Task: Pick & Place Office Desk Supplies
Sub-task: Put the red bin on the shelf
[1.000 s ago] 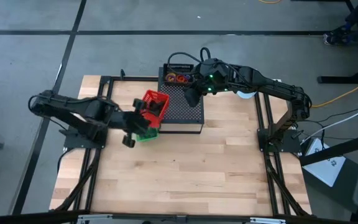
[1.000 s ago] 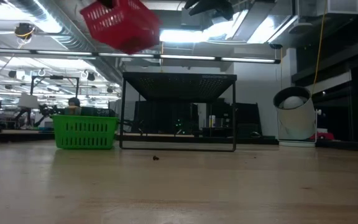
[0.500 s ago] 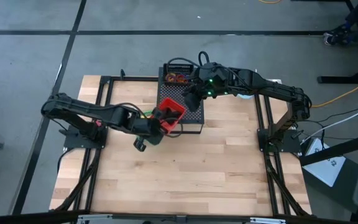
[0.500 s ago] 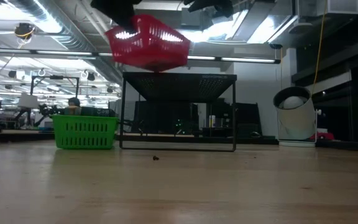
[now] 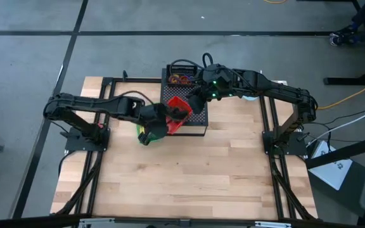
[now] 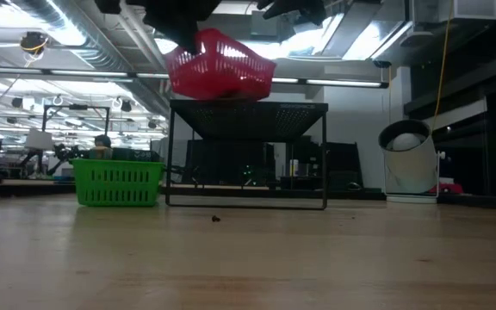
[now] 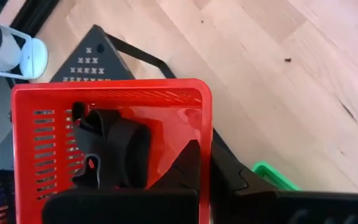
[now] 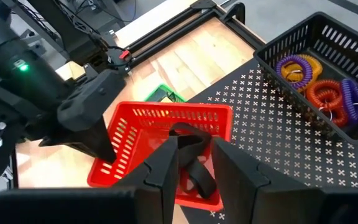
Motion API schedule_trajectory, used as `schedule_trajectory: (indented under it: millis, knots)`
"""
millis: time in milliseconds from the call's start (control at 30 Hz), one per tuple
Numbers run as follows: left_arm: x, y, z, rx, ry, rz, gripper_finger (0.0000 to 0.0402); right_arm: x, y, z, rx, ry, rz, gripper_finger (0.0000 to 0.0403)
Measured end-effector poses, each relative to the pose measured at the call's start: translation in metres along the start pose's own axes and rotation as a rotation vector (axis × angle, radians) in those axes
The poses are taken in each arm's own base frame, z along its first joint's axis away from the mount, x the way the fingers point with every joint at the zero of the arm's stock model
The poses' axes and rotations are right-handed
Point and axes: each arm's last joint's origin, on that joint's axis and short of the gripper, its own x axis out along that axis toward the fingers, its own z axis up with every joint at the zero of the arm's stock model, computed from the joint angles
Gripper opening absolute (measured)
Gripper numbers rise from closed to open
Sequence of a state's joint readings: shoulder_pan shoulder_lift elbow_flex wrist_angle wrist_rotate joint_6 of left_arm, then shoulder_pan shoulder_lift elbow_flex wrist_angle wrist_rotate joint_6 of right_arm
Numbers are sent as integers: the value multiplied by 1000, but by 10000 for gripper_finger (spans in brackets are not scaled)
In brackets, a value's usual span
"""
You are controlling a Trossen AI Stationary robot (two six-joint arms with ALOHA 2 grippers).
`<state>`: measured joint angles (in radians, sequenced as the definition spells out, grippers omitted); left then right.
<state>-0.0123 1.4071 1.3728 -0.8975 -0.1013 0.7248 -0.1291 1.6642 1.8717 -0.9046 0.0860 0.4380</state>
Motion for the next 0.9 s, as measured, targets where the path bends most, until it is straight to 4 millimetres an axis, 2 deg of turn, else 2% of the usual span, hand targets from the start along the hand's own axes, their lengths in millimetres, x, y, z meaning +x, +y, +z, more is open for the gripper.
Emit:
schedule_trajectory:
  millis: [133, 367, 567, 767, 900]
  knots:
    - [3, 7, -5, 10, -21, -16, 4, 0, 0, 0, 3, 0, -1, 100]
    - [21, 10, -5, 54, 11, -49, 4, 0, -1, 0, 32, -1, -6, 100]
    - [28, 15, -3, 62, 40, 22, 45, 0, -3, -2, 47, 13, -48, 100]
    - [11, 14, -3, 26, 49, 97, 105, 0, -4, -2, 35, 13, -52, 100]
    - [-10, 8, 0, 36, 37, 173, 133, 0, -8, 0, 8, 19, -57, 101]
